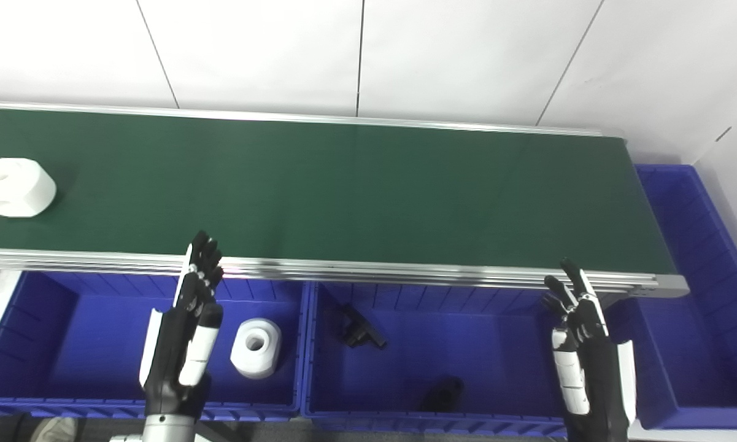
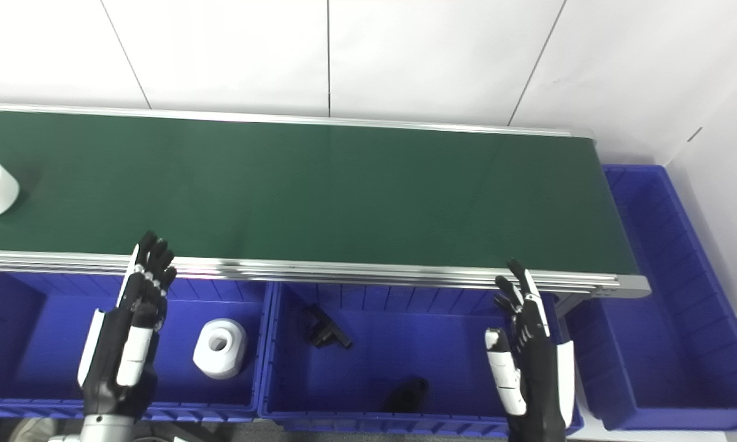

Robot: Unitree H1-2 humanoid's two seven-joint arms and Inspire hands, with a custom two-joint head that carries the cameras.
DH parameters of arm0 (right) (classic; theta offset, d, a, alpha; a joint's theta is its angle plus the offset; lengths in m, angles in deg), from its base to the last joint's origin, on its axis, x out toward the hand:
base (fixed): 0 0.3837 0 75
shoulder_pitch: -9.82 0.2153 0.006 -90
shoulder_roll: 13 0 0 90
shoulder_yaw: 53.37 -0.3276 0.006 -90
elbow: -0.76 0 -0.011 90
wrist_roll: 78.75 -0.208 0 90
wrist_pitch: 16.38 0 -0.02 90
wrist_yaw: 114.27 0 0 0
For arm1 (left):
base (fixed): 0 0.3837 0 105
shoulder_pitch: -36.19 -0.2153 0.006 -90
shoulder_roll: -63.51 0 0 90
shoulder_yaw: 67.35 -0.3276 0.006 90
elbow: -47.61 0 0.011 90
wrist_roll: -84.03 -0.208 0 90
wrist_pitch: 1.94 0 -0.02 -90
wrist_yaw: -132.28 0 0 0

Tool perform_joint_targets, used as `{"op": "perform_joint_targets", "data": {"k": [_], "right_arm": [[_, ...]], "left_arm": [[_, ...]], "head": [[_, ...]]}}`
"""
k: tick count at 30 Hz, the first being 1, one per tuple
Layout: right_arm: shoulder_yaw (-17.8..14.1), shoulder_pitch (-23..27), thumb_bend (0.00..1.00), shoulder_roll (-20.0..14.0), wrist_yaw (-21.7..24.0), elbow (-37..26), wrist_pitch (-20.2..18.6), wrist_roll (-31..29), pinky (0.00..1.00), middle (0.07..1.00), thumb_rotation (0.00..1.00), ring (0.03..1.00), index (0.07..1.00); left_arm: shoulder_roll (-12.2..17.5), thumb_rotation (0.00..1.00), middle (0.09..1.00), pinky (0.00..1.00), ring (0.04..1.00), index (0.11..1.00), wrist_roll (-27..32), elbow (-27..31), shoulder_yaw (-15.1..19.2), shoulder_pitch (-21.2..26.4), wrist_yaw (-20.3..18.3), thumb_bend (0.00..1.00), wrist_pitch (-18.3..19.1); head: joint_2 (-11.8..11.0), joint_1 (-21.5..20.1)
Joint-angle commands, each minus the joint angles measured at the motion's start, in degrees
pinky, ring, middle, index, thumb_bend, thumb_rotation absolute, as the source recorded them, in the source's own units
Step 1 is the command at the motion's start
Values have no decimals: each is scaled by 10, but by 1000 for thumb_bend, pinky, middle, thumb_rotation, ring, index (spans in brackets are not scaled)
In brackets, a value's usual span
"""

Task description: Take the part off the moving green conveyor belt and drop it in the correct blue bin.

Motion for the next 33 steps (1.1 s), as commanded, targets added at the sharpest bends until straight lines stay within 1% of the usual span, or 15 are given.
{"op": "perform_joint_targets", "data": {"k": [1, 6, 9, 13, 15, 22, 27, 29, 33], "right_arm": [[0, 4, 738, -1, 0, -17, -1, 5, 810, 964, 947, 886, 926], [0, 3, 718, -4, 3, -14, 3, -2, 824, 973, 952, 898, 942], [1, 1, 714, -3, 4, -13, 4, -4, 835, 978, 950, 903, 946], [2, -3, 705, 0, 2, -13, 6, -2, 840, 973, 949, 896, 939], [3, -5, 691, 0, 2, -13, 6, -2, 850, 975, 950, 900, 941], [3, -9, 719, 4, 0, -19, 0, 4, 858, 963, 977, 895, 936], [3, -8, 685, 2, 3, -16, 6, -2, 859, 967, 970, 899, 939], [3, -8, 679, 1, 3, -16, 5, -2, 863, 966, 972, 899, 939], [2, -9, 682, -2, 5, -11, 9, -11, 868, 968, 968, 907, 941]], "left_arm": [[1, 851, 1000, 1000, 1000, 1000, -2, 12, -3, 2, -3, 588, -11], [2, 869, 1000, 1000, 1000, 1000, -13, 9, -3, 3, -1, 562, -8], [3, 878, 1000, 1000, 1000, 1000, -22, 10, -3, 0, 0, 564, -5], [4, 890, 1000, 1000, 1000, 1000, -31, 14, -4, -8, 0, 600, -1], [4, 893, 1000, 1000, 1000, 1000, -34, 14, -4, -11, 0, 600, -2], [5, 887, 1000, 1000, 1000, 1000, -34, 11, -4, -13, -2, 614, -1], [6, 898, 1000, 1000, 1000, 1000, -36, 10, -6, -10, -4, 589, -5], [7, 896, 1000, 1000, 1000, 1000, -35, 11, -6, -9, -4, 600, -1], [6, 888, 1000, 1000, 1000, 1000, -36, 4, -8, -8, -4, 599, -9]], "head": [[1, 0], [-4, 1], [-13, 3], [-22, 6], [-23, 6], [-22, 6], [-23, 8], [-23, 8], [-37, 24]]}}
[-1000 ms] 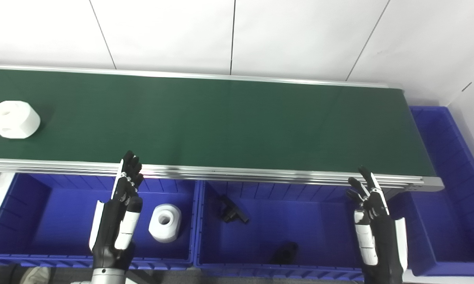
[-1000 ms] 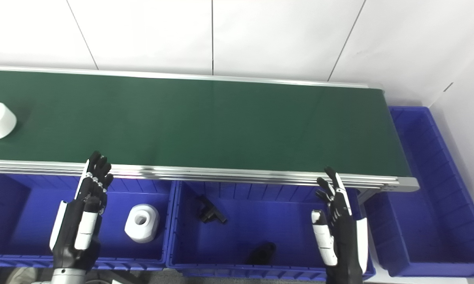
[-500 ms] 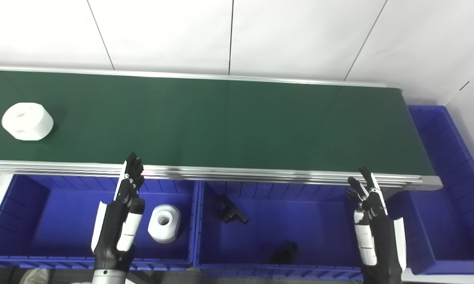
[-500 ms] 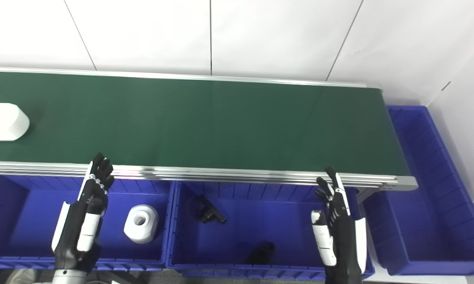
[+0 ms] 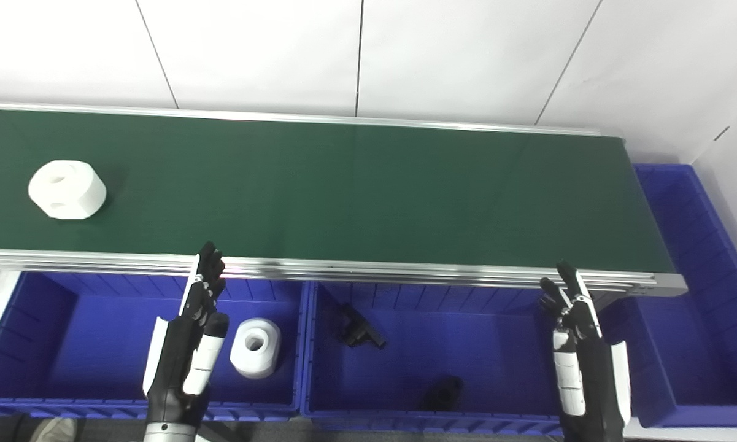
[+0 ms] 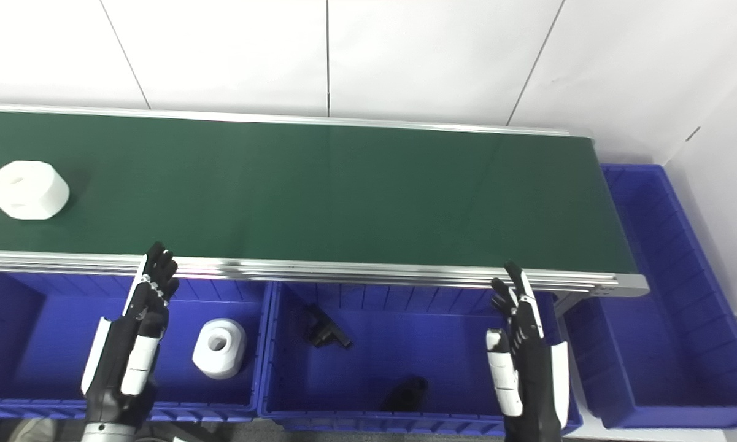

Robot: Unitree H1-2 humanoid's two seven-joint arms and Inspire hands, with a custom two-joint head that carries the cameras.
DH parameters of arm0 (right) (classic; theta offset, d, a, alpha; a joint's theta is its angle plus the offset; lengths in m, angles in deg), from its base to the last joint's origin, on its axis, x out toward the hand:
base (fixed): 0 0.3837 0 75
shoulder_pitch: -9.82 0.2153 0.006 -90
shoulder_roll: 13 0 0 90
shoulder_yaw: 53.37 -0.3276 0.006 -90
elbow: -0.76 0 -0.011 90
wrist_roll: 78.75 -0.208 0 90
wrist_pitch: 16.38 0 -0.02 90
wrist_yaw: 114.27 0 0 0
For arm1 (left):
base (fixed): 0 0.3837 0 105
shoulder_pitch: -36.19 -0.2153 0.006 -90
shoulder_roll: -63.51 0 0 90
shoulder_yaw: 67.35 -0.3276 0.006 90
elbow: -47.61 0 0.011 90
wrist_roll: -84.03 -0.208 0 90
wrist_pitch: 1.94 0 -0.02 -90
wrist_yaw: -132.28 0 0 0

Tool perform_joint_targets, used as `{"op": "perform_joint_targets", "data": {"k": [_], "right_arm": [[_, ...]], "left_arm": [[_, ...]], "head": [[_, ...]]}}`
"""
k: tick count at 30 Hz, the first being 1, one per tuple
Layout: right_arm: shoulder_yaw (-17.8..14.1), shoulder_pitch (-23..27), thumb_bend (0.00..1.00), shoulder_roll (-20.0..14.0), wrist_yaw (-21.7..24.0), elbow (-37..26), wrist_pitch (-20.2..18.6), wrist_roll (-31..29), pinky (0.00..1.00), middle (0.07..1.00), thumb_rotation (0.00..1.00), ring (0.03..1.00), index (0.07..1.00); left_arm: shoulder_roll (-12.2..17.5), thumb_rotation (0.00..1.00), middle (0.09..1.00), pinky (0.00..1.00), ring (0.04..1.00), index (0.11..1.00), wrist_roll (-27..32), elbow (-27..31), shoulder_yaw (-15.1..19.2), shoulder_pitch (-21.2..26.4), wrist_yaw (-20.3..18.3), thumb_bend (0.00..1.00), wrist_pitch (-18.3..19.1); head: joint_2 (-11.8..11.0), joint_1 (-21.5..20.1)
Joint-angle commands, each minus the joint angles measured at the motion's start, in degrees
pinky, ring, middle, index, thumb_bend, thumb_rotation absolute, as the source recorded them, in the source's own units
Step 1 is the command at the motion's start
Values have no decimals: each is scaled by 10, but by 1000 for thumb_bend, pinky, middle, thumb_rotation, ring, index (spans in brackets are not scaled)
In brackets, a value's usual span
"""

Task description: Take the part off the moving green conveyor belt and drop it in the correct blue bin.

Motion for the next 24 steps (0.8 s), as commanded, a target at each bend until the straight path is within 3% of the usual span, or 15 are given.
{"op": "perform_joint_targets", "data": {"k": [1, 8, 11, 14, 18, 24], "right_arm": [[-1, -4, 674, -3, -1, -5, 16, -10, 868, 966, 963, 907, 939], [-10, -9, 660, -16, -2, 30, 52, -42, 912, 989, 970, 931, 949], [-15, -6, 671, -27, 2, 46, 65, -51, 939, 999, 995, 939, 969], [-20, 2, 673, -33, 1, 68, 81, -62, 985, 1000, 1000, 954, 996], [-23, 9, 646, -37, 2, 85, 85, -71, 996, 1000, 1000, 960, 1000], [-29, 25, 560, -43, 6, 127, 113, -102, 1000, 1000, 1000, 999, 1000]], "left_arm": [[1, 889, 1000, 1000, 1000, 1000, -2, 3, -5, 0, -2, 602, -17], [-7, 847, 1000, 1000, 995, 1000, -41, -28, -6, 6, 14, 639, -77], [-6, 878, 990, 978, 971, 998, -97, -39, 5, 24, 34, 664, -114], [7, 864, 956, 910, 933, 926, -173, -52, 19, 55, 65, 674, -148], [34, 844, 951, 891, 935, 907, -226, -66, 24, 90, 94, 722, -153], [65, 759, 935, 849, 926, 882, -237, -93, 38, 134, 107, 809, -150]], "head": [[-15, 19], [-69, 84], [-94, 112], [-112, 131], [-135, 151], [-157, 174]]}}
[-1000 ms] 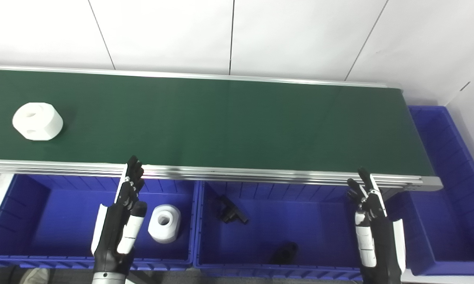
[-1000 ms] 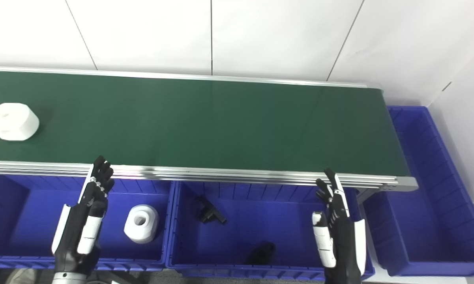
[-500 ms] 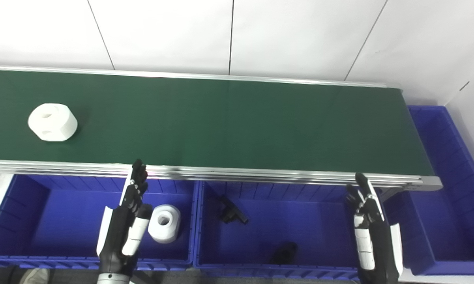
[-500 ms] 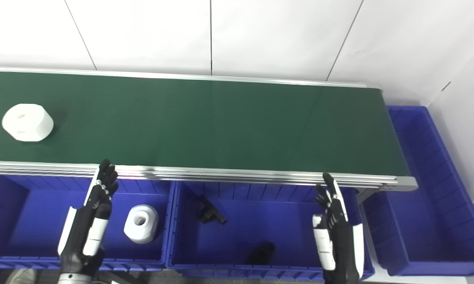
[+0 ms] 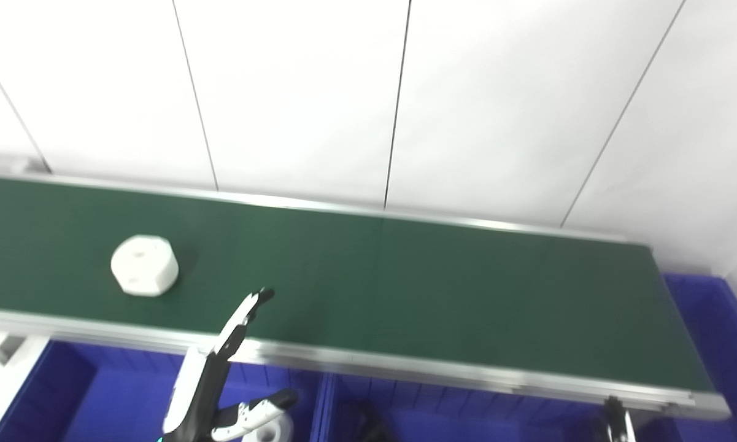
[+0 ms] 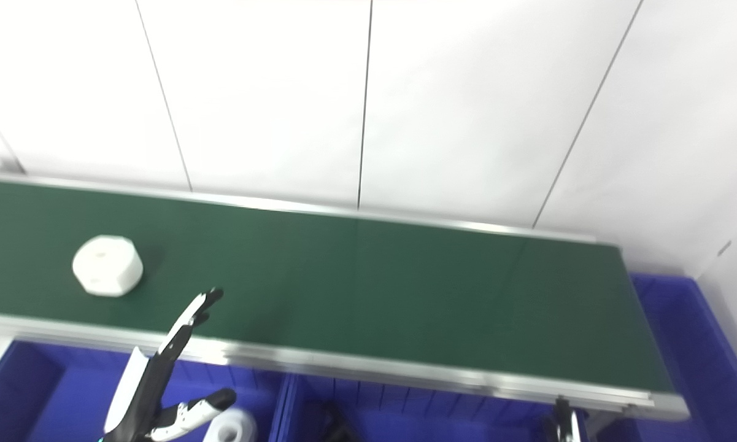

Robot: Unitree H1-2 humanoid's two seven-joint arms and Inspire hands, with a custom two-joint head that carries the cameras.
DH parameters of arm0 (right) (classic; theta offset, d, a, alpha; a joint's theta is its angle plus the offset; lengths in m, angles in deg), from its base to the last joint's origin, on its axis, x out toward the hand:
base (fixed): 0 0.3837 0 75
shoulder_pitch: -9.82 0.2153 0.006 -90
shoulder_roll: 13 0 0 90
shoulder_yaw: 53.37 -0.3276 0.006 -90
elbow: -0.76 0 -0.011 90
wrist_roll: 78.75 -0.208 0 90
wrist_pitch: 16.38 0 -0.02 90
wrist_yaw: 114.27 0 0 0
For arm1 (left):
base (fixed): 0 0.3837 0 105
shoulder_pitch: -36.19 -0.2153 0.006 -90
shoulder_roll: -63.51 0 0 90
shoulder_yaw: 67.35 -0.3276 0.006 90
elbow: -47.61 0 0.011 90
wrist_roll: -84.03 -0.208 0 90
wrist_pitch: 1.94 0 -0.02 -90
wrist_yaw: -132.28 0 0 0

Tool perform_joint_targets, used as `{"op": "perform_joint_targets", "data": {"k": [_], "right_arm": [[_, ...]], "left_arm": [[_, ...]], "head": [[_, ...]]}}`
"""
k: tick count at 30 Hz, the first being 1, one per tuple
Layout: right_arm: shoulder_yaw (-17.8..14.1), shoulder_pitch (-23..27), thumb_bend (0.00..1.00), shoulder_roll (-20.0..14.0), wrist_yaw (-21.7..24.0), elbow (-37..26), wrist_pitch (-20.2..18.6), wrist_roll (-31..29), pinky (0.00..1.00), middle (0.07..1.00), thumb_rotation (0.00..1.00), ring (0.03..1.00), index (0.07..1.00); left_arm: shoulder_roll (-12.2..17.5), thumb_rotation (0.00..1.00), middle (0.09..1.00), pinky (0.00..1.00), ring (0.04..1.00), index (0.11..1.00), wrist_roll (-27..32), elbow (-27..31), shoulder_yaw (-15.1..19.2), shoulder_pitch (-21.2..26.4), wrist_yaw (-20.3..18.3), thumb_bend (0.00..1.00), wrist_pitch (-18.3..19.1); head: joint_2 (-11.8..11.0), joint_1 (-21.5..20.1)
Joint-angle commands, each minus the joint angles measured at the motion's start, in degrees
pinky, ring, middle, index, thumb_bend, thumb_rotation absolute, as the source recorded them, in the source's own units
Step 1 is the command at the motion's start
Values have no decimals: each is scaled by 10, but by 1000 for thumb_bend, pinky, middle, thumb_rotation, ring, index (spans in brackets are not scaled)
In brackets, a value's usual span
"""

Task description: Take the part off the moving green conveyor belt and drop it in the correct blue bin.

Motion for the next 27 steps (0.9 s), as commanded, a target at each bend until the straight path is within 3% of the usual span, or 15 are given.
{"op": "perform_joint_targets", "data": {"k": [1, 8, 12, 13, 20, 24, 27], "right_arm": [[-6, 7, 560, -2, 5, -2, 38, -16, 1000, 1000, 1000, 999, 1000], [-9, 16, 516, -11, 14, 13, 48, -29, 1000, 1000, 1000, 1000, 1000], [-12, 20, 507, -14, 17, 20, 47, -31, 1000, 1000, 1000, 1000, 1000], [-11, 21, 518, -16, 21, 21, 47, -37, 1000, 1000, 1000, 1000, 1000], [-15, 28, 529, -25, 34, 28, 49, -58, 1000, 1000, 1000, 1000, 1000], [-18, 32, 528, -34, 42, 31, 47, -68, 1000, 1000, 1000, 1000, 1000], [-22, 36, 541, -36, 48, 36, 48, -77, 1000, 1000, 1000, 1000, 1000]], "left_arm": [[4, 758, 934, 847, 925, 880, -3, 4, 5, 14, 16, 811, -16], [23, 738, 914, 769, 889, 872, -19, 0, 20, 35, 9, 818, -7], [55, 707, 912, 706, 866, 879, -30, 6, 27, 50, -13, 837, 19], [68, 624, 892, 707, 851, 859, -29, 6, 29, 55, -20, 864, 24], [179, 511, 851, 834, 845, 837, -86, 18, 30, 119, -102, 833, 84], [217, 401, 846, 887, 855, 826, -84, -15, 22, 158, -126, 824, 87], [234, 383, 848, 900, 864, 824, -93, -45, 15, 182, -127, 826, 81]], "head": [[-4, 9], [-5, 23], [-3, 29], [-2, 30], [1, 42], [3, 56], [3, 62]]}}
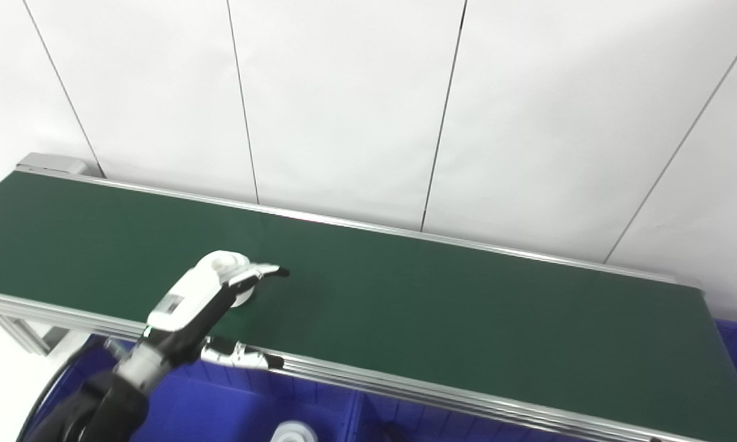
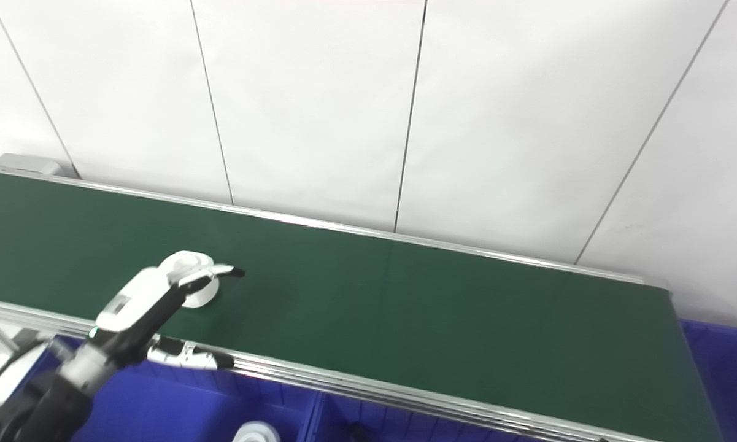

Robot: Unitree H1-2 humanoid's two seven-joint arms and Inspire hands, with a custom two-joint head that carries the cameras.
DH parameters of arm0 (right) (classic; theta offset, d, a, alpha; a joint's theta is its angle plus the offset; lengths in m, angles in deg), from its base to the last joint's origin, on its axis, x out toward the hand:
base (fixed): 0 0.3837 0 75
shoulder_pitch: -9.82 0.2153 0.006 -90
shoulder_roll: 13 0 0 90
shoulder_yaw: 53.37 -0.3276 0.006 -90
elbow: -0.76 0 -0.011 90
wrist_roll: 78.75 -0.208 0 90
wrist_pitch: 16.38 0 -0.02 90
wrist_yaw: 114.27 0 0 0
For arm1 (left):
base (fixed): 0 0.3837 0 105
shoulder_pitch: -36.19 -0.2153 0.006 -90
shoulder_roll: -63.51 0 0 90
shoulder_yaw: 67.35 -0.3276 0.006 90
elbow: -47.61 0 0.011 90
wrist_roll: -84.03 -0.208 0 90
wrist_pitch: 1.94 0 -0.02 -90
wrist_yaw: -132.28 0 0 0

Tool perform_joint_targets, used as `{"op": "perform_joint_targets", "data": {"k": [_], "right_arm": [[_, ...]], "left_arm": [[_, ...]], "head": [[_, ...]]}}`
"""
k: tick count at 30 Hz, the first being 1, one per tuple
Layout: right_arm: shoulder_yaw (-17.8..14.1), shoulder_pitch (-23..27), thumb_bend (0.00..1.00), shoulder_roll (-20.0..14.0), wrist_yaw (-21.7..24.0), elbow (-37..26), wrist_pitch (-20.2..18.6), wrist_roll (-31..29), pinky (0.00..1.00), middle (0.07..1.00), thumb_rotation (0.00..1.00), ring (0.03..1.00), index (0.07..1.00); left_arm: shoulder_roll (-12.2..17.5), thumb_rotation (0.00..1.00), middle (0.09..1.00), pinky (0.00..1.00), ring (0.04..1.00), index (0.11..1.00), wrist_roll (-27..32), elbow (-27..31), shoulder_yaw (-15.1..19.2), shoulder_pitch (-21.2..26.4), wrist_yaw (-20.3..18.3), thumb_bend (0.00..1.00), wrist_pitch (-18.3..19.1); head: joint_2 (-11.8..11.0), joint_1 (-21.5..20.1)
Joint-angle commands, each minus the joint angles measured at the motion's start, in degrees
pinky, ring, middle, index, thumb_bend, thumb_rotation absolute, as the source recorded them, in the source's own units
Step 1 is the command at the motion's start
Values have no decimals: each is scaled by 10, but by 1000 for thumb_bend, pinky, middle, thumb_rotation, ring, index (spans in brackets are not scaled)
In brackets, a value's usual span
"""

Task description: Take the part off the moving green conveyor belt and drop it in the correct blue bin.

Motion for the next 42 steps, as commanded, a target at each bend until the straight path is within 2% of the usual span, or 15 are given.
{"op": "perform_joint_targets", "data": {"k": [1, 4, 7, 9, 14, 17, 21, 26, 32, 36, 38, 42], "right_arm": [[-7, 3, 557, -3, 6, -10, 33, -8, 1000, 1000, 1000, 1000, 1000], [-7, 3, 562, -3, 9, -15, 27, -4, 1000, 1000, 1000, 1000, 1000], [-7, 3, 502, -3, 11, -18, 23, -3, 1000, 1000, 1000, 1000, 1000], [-7, 3, 473, -1, 11, -16, 26, -4, 1000, 1000, 1000, 1000, 1000], [-7, 4, 476, -1, 12, -13, 29, -2, 1000, 1000, 1000, 1000, 1000], [-7, 4, 515, 0, 12, -14, 25, 0, 1000, 1000, 1000, 1000, 1000], [-7, 6, 513, 4, 10, -10, 30, 4, 1000, 1000, 1000, 1000, 1000], [-5, 4, 511, 10, 13, -9, 34, 1, 1000, 1000, 1000, 1000, 1000], [-4, 4, 542, 15, 16, -11, 34, -1, 1000, 1000, 1000, 1000, 1000], [-3, 1, 519, 19, 16, -16, 34, 2, 1000, 1000, 1000, 1000, 1000], [-3, -1, 533, 22, 13, -20, 31, 7, 1000, 1000, 1000, 1000, 1000], [-3, -3, 551, 26, 12, -24, 31, 7, 1000, 1000, 1000, 1000, 1000]], "left_arm": [[23, 366, 851, 914, 870, 823, -7, -11, -3, 28, 3, 834, -6], [43, 348, 853, 938, 877, 817, -20, -45, -10, 56, 1, 844, -8], [60, 336, 851, 946, 880, 779, -39, -74, -19, 78, 1, 856, -7], [68, 326, 844, 929, 875, 761, -48, -111, -27, 97, 14, 863, -24], [72, 294, 846, 935, 880, 756, -58, -185, -52, 143, 24, 860, -32], [70, 327, 843, 912, 869, 756, -67, -225, -70, 169, 34, 867, -37], [64, 343, 836, 902, 862, 752, -88, -284, -102, 207, 58, 858, -48], [53, 392, 838, 905, 863, 752, -93, -327, -133, 239, 76, 852, -51], [20, 302, 806, 837, 833, 729, -99, -370, -156, 261, 123, 837, -47], [-1, 251, 776, 797, 805, 712, -101, -381, -171, 270, 144, 796, -47], [-8, 236, 765, 788, 793, 709, -100, -380, -179, 274, 144, 786, -45], [-17, 236, 755, 783, 773, 714, -73, -369, -177, 272, 114, 771, -31]], "head": [[0, 1], [0, 0], [0, -3], [0, -4], [0, -8], [0, -10], [0, -17], [0, -23], [-1, -29], [1, -35], [2, -37], [3, -39]]}}
